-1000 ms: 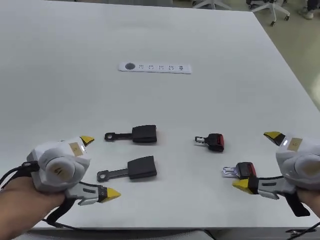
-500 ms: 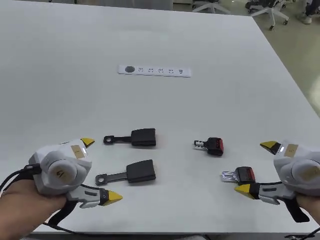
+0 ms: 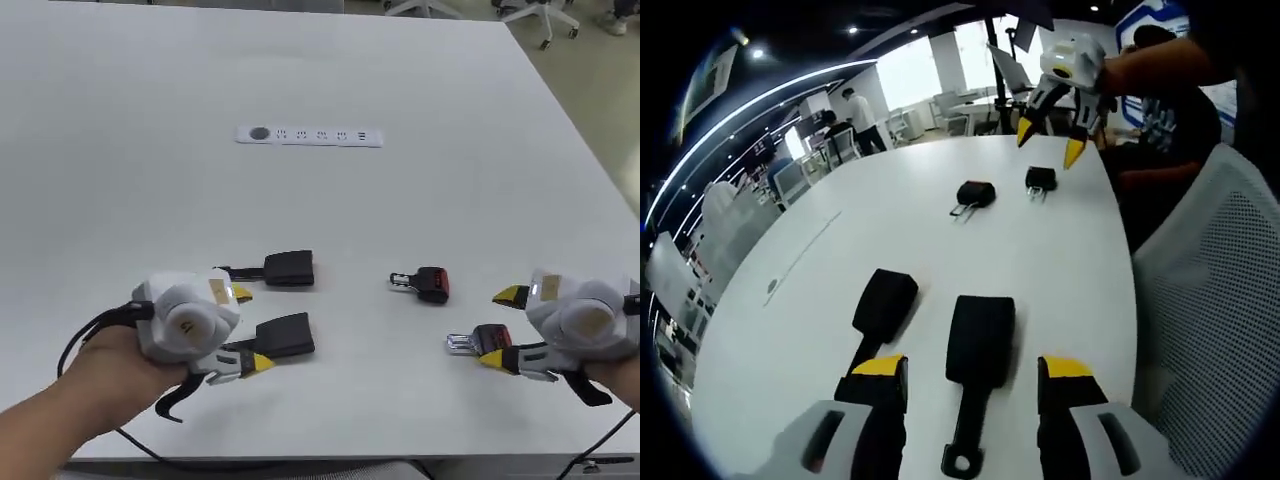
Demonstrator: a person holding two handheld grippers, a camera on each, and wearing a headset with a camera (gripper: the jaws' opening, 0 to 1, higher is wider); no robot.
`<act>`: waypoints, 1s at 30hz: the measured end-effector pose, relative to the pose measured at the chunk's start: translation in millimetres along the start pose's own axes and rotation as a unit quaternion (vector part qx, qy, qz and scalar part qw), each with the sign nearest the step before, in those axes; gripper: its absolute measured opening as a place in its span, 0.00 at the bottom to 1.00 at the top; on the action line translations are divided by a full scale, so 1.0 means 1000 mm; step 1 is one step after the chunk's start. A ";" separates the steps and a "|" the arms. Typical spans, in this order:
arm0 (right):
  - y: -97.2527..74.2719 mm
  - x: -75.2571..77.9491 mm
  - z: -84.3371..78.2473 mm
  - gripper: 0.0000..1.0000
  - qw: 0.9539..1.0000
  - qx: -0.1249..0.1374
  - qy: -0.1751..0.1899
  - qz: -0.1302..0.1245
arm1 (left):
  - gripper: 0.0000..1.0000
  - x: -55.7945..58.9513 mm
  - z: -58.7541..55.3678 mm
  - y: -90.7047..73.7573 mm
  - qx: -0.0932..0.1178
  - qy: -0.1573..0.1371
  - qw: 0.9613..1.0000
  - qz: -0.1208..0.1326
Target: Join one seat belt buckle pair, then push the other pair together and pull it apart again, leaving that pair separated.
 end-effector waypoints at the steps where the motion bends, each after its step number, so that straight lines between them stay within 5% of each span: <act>1: 0.002 0.002 -0.003 0.48 1.000 -0.007 -0.005 0.013 | 0.51 0.000 0.000 0.003 -0.003 0.001 1.000 -0.006; 7: 0.015 0.019 -0.014 0.44 0.998 -0.029 0.000 0.056 | 0.50 0.006 0.003 0.019 -0.026 0.026 0.998 -0.054; 15: 0.031 0.024 -0.023 0.41 0.990 -0.078 -0.033 0.109 | 0.47 0.001 0.004 0.027 -0.043 0.058 0.994 -0.080; 23: 0.040 0.028 -0.030 0.36 0.986 -0.096 -0.037 0.130 | 0.40 -0.005 0.003 0.033 -0.051 0.078 0.991 -0.097; 27: 0.040 0.027 -0.028 0.35 0.984 -0.098 -0.048 0.138 | 0.33 -0.009 0.001 0.037 -0.062 0.123 0.985 -0.103; 30: 0.040 0.024 -0.026 0.34 0.983 -0.101 -0.055 0.140 | 0.33 -0.008 0.000 0.039 -0.058 0.118 0.985 -0.111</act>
Point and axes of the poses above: the centre of the closed fingertips' face, and the gripper's own axes: y roughly forward along the fingers, x roughly to its right, z roughly out of its top, the point moved 9 cm from there along -y, roughly backward along the fingers, and after that the axes turned 12 degrees about y, right-handed, at the moved point
